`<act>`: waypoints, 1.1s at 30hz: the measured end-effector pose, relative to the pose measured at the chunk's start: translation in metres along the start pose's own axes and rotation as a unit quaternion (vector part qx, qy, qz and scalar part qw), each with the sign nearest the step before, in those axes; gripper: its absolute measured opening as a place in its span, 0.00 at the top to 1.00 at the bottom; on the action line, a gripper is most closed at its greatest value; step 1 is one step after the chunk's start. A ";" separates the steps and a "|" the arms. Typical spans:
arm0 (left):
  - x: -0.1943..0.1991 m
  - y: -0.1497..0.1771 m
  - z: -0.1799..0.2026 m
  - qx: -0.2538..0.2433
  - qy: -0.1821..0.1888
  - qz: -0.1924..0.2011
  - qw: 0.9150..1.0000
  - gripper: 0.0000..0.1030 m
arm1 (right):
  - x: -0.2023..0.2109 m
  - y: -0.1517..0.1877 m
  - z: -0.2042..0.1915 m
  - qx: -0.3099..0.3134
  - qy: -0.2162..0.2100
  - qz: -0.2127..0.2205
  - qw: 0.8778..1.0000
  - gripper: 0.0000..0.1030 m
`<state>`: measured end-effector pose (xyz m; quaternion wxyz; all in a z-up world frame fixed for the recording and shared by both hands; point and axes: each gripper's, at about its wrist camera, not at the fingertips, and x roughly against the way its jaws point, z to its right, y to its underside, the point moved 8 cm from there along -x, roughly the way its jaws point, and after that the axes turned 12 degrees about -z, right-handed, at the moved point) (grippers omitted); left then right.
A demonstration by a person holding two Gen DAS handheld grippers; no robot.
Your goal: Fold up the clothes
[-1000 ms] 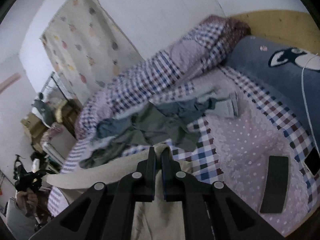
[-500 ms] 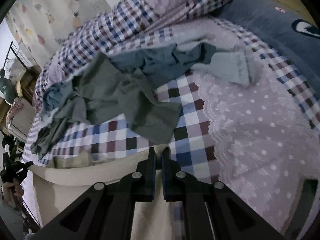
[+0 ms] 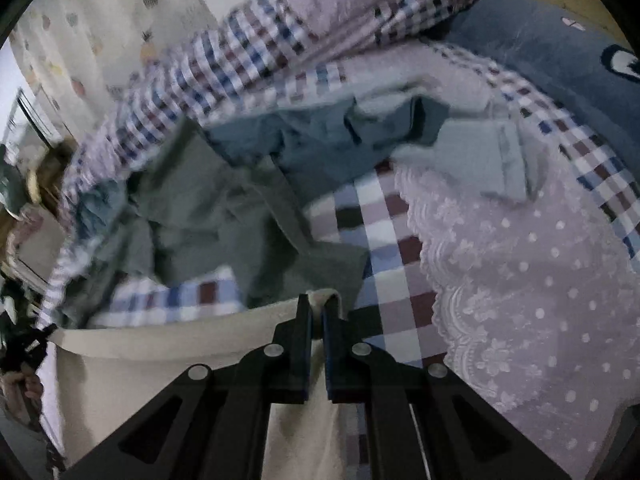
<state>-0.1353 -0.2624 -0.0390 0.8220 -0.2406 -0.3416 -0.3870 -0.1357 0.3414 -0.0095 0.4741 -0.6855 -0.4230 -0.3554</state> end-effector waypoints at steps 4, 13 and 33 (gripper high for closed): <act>-0.027 -0.005 -0.024 0.019 -0.005 -0.020 1.000 0.95 | -0.036 0.006 0.004 -0.001 0.023 -0.036 0.999 0.93; 0.037 0.009 -0.033 0.022 0.059 0.039 0.997 0.35 | 0.003 0.028 0.025 -0.057 0.017 0.015 0.998 0.31; -0.018 -0.010 0.029 -0.028 0.158 -0.009 0.987 0.35 | 0.032 0.030 -0.022 -0.038 -0.064 0.033 0.997 0.27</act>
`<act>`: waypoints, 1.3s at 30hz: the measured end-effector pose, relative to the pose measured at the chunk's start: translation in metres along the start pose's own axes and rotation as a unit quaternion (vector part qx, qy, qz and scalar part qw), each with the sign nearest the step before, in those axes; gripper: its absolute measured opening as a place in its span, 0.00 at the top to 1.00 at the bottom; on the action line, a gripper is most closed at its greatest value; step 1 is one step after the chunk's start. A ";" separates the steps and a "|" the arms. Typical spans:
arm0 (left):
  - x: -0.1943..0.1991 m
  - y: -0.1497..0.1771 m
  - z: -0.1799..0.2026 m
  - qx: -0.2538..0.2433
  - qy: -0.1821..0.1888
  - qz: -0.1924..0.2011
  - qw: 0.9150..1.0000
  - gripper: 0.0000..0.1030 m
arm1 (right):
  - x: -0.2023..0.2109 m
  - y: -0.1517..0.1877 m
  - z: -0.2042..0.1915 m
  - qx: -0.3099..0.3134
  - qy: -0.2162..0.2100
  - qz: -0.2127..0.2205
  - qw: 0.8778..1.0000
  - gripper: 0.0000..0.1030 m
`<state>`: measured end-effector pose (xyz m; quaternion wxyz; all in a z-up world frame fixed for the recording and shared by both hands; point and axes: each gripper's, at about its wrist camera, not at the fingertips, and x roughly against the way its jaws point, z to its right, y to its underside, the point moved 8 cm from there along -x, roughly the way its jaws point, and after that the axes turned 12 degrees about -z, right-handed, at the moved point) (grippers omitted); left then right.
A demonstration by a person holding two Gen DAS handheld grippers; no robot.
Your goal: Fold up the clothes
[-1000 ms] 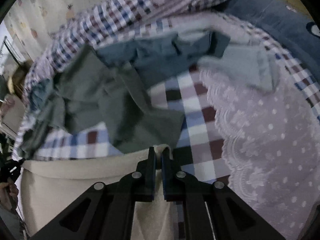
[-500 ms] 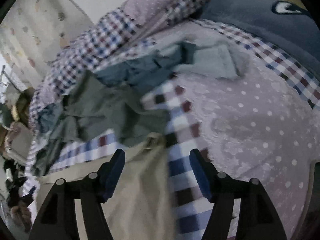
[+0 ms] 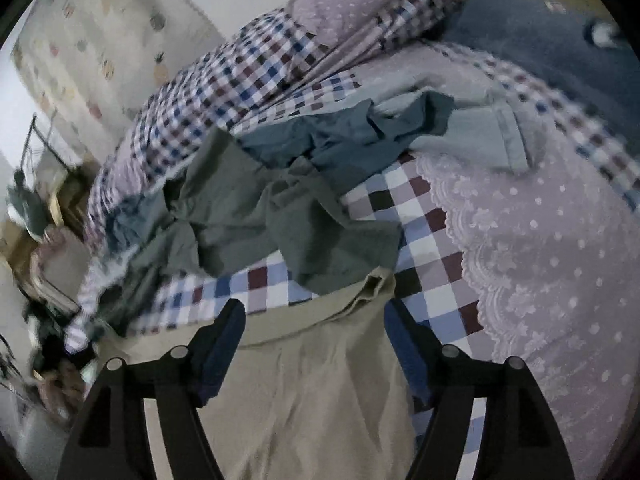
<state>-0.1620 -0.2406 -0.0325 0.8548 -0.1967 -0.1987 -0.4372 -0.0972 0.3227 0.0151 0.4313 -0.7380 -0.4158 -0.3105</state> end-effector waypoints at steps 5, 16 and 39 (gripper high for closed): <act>-0.002 0.006 -0.009 -0.028 -0.047 -0.003 0.999 0.35 | -0.004 -0.004 0.016 -0.057 -0.055 -0.012 0.997 0.26; -0.008 0.010 -0.008 -0.075 -0.089 -0.010 0.993 0.35 | -0.041 -0.022 0.032 -0.067 -0.066 -0.059 0.994 0.26; -0.010 0.012 -0.008 -0.116 -0.134 0.009 0.984 0.35 | -0.054 0.007 -0.068 0.121 0.050 -0.094 0.987 0.32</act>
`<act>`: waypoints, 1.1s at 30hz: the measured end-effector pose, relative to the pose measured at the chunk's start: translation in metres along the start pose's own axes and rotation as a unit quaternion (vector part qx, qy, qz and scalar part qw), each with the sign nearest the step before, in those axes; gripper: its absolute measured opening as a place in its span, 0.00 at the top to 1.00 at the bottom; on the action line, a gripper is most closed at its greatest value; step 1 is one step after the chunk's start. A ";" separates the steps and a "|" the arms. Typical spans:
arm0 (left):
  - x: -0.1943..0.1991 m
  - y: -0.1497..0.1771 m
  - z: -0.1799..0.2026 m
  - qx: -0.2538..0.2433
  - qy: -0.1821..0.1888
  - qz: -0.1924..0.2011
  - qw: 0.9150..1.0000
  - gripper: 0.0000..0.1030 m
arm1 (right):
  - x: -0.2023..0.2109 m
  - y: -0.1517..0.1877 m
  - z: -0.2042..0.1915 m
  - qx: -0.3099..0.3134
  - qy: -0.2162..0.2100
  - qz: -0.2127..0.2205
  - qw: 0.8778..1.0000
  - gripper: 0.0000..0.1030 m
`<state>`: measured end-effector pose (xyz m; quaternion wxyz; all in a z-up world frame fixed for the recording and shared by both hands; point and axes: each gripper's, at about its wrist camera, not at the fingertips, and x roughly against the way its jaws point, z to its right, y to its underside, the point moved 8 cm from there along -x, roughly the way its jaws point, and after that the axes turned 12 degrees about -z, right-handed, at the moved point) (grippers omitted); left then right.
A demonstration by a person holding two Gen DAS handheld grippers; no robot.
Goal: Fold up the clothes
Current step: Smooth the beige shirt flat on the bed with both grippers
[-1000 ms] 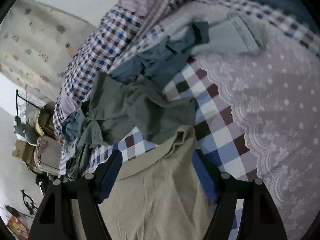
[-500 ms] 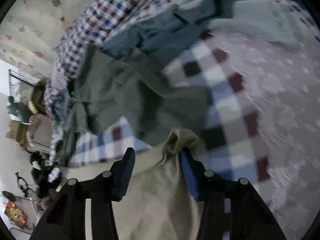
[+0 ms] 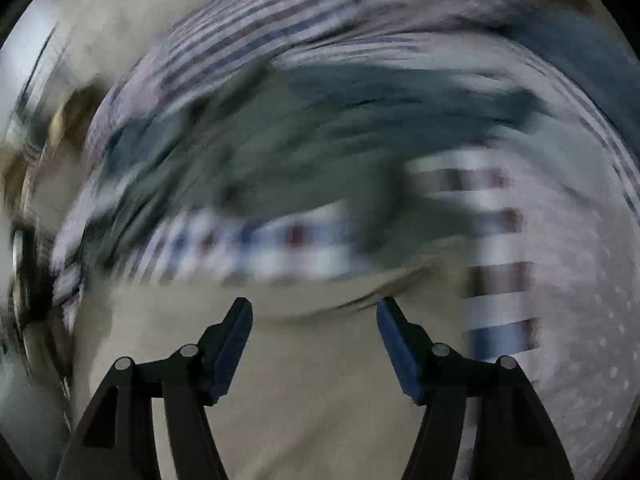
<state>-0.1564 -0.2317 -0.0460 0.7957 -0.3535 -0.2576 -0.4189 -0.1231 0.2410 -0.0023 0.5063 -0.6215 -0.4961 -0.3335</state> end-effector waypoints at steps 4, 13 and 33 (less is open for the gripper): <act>-0.001 0.007 0.013 -0.054 -0.039 0.005 0.998 0.35 | -0.030 0.026 -0.066 0.070 0.023 -0.040 0.996 0.31; -0.001 0.015 0.012 -0.084 -0.047 0.003 0.995 0.35 | -0.082 0.000 -0.086 0.075 0.086 -0.026 0.993 0.26; 0.019 0.037 0.020 -0.149 -0.078 -0.008 0.986 0.31 | -0.006 0.005 -0.084 0.006 0.034 0.069 0.997 0.23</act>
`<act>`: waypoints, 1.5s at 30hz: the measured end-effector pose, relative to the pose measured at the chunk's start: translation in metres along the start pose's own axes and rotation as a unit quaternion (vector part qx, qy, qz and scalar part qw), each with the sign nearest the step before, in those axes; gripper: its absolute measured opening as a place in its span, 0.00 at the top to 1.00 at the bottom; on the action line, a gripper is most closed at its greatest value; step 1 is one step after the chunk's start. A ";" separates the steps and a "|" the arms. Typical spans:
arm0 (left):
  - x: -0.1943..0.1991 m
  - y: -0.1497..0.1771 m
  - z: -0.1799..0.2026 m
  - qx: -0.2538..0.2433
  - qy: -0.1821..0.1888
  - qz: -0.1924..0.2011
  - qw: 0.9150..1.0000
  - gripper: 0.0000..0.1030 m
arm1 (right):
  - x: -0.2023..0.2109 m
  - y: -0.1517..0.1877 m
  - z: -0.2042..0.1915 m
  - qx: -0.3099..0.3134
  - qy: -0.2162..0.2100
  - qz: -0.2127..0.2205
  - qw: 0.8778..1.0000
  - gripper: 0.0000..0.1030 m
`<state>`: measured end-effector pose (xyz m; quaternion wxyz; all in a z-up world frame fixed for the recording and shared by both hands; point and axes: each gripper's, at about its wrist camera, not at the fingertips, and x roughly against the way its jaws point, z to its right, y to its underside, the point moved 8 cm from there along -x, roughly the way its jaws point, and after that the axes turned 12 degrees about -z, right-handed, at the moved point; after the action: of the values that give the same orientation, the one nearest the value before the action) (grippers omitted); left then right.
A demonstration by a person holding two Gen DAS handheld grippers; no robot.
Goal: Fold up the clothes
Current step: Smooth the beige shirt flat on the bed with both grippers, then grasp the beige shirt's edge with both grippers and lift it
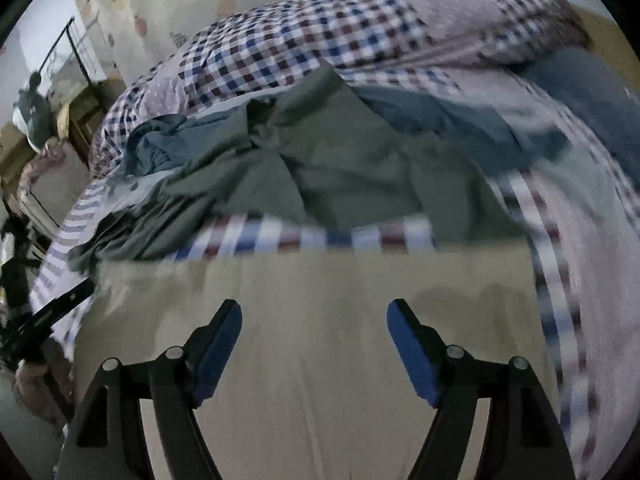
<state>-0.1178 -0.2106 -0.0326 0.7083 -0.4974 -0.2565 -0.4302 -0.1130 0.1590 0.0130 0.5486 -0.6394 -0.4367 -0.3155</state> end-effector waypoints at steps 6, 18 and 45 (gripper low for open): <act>0.030 0.031 0.021 -0.038 -0.017 -0.009 0.999 0.31 | 0.047 0.073 0.004 -0.014 -0.003 0.036 0.999 0.21; 0.101 0.123 0.040 -0.029 -0.139 0.013 0.990 0.21 | 0.109 0.184 -0.008 -0.008 0.014 0.099 0.995 0.16; 0.119 0.283 -0.023 0.286 0.082 -0.045 0.954 0.21 | 0.087 0.275 -0.177 0.318 0.048 0.181 0.929 0.15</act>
<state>0.1851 -0.2357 -0.0843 0.8195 -0.2250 -0.3317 -0.4096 0.1860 0.0000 0.0073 0.7914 -0.4839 -0.3636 -0.0859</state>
